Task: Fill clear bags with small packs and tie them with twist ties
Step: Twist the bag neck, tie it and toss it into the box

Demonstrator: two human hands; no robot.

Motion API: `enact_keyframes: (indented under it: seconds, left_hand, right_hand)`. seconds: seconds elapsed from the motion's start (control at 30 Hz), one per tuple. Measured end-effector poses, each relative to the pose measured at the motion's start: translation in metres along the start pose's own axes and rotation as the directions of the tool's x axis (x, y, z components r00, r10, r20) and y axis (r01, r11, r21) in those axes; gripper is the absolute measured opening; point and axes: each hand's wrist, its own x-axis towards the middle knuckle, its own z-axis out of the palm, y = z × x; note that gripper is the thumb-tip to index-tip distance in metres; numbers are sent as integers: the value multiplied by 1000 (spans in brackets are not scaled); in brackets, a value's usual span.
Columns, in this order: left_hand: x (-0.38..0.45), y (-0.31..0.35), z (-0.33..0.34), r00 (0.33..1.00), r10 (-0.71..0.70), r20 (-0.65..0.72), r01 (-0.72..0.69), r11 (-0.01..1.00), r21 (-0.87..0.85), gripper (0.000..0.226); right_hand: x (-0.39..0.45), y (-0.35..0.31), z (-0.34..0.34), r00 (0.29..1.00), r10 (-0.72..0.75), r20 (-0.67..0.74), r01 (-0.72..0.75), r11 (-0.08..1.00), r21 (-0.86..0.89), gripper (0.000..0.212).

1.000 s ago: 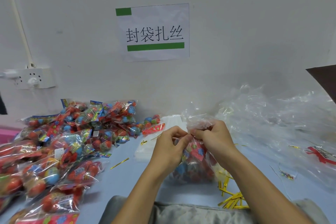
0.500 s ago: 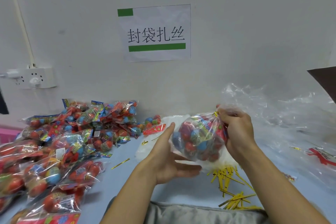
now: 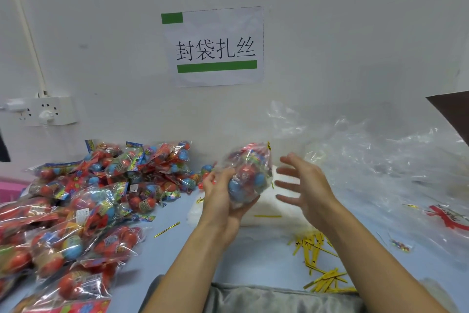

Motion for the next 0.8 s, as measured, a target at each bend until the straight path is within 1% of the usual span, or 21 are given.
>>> enact_keyframes:
  seconds: [0.03,0.07,0.1,0.13,0.17,0.2,0.27,0.33,0.4,0.47,0.5,0.57,0.6,0.67,0.73,0.77,0.8]
  left_hand:
    - [1,-3,0,997,67,-25,-65,996,57,40]
    - [0,-7,0,990,137,-12,-134,980,147,48]
    - [-1,-11,-1,979,203,33,-204,946,250,55]
    - [-2,-16,-2,962,256,94,-273,900,340,62]
    - [-3,-19,-3,943,297,150,-332,855,398,69]
    - [-3,-21,-3,928,321,191,-373,825,426,74]
    - [-5,-19,-1,918,324,231,-395,805,442,77]
    - [-4,-18,-2,925,298,234,-372,832,411,71]
    - [-2,-17,-4,944,263,200,-319,883,344,58]
    - [2,-16,-6,965,234,117,-260,912,317,47]
    - [3,-15,-6,973,218,72,-229,926,300,45]
    - [4,-13,-5,987,158,14,-157,961,226,49]
    - [4,-12,-5,993,119,9,-119,976,185,52]
    - [5,-10,-6,998,52,30,-56,989,136,65]
    - [4,-7,-6,999,6,48,-13,990,137,80]
    - [5,-7,-7,998,-4,56,-4,991,137,84]
    - [5,-7,-8,998,-2,64,-6,992,128,82]
  right_hand:
    - [-3,0,4,995,32,99,-32,999,5,33]
    - [-7,0,8,982,30,189,-30,1000,-1,35]
    - [-9,2,12,967,4,254,-2,1000,-8,33]
    - [-11,6,16,960,-35,278,39,999,-9,27]
    - [-10,10,20,965,-74,253,78,997,-4,21]
    - [-10,15,23,975,-98,197,98,995,8,20]
    - [-6,21,26,991,-107,87,103,993,52,28]
    - [-4,23,26,990,-137,20,135,988,73,28]
    - [-2,22,22,987,-158,-9,158,986,59,24]
    - [0,18,16,989,-146,13,144,987,75,23]
    - [0,16,14,990,-137,42,133,988,80,24]
    - [-2,12,11,985,-132,112,124,989,76,26]
    - [-3,11,11,980,-136,146,127,989,72,27]
    - [-6,11,12,968,-149,202,137,988,72,29]
    - [-8,12,13,958,-160,240,148,987,68,32]
    - [-9,11,12,951,-164,261,154,986,58,33]
    - [-11,9,12,943,-168,287,165,986,35,34]
